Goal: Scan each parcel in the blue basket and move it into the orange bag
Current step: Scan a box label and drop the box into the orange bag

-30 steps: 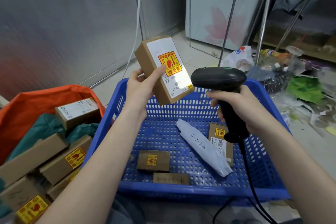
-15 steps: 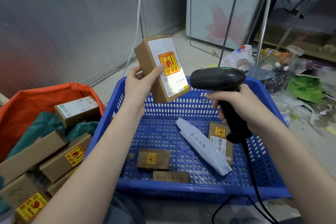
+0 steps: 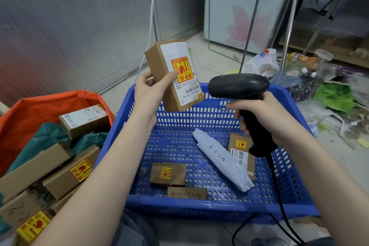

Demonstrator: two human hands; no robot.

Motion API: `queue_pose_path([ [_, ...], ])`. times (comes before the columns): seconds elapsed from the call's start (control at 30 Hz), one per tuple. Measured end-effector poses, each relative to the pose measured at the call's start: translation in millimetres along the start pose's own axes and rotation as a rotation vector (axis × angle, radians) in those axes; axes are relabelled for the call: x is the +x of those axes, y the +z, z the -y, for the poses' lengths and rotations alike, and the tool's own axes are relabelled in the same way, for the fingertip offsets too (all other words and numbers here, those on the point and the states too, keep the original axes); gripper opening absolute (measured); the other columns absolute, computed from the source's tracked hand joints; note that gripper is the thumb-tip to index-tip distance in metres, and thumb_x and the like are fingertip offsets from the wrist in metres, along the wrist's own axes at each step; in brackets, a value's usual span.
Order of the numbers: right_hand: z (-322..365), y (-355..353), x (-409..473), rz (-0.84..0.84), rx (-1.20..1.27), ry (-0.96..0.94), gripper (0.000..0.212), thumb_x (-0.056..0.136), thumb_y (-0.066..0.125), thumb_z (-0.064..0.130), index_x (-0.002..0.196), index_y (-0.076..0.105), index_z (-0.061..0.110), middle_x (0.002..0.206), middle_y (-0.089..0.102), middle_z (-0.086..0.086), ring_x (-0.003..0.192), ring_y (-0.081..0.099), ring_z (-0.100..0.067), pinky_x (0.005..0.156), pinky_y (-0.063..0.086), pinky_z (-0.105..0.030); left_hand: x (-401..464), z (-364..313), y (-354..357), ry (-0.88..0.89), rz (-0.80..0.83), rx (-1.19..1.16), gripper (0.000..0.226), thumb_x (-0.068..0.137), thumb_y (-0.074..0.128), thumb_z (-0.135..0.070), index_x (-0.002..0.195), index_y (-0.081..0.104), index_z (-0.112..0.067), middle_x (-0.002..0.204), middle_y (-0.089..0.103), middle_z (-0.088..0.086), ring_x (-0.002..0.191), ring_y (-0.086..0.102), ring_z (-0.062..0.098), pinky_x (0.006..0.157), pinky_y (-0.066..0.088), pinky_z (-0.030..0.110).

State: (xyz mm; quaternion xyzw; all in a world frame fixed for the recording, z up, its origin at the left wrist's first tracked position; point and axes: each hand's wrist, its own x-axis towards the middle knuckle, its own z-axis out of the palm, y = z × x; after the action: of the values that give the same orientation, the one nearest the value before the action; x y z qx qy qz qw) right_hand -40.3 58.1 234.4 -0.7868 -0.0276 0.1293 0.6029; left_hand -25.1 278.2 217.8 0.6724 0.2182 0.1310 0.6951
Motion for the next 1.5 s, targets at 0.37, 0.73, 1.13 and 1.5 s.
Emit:
queue_pose_path([
  [0.37,-3,0,5,-0.028,0.033,-0.050,0.022,0.082,0.070,0.022,0.079,0.064,0.001,0.058,0.058,-0.005,0.047,0.055,-0.017,0.047,0.048,-0.028,-3,-4,0,-0.014,-0.012,-0.019,0.052,0.082,0.073,-0.032,0.125,0.047,-0.023,0.122,0.062,-0.002,0.097,0.061,0.006,0.074,0.051,0.024],
  [0.73,29,54,-2,0.064,0.287,-0.175,0.036,0.087,0.067,0.023,0.122,0.061,0.021,0.111,0.072,0.000,0.097,0.070,-0.016,0.068,0.057,-0.029,-22,-24,-37,-0.035,-0.025,-0.134,0.051,0.085,0.068,-0.035,0.132,0.054,-0.019,0.113,0.070,-0.005,0.087,0.067,0.001,0.065,0.052,0.019],
  [1.13,79,205,-6,0.328,0.184,-0.226,0.020,0.084,0.071,0.024,0.101,0.065,0.034,0.102,0.072,0.004,0.100,0.068,-0.014,0.078,0.058,-0.033,-29,-51,-225,0.147,-0.336,-0.030,0.061,0.081,0.074,-0.028,0.133,0.045,-0.016,0.120,0.060,-0.002,0.097,0.061,0.005,0.071,0.052,0.019],
  [1.5,69,335,15,0.446,0.065,-0.135,0.015,0.087,0.068,0.021,0.100,0.062,0.027,0.093,0.071,-0.002,0.074,0.073,-0.014,0.070,0.058,-0.029,-3,40,-358,0.165,-0.596,0.543,0.066,0.058,0.071,-0.032,0.121,0.050,-0.034,0.121,0.057,-0.003,0.113,0.053,0.021,0.094,0.047,0.049],
])
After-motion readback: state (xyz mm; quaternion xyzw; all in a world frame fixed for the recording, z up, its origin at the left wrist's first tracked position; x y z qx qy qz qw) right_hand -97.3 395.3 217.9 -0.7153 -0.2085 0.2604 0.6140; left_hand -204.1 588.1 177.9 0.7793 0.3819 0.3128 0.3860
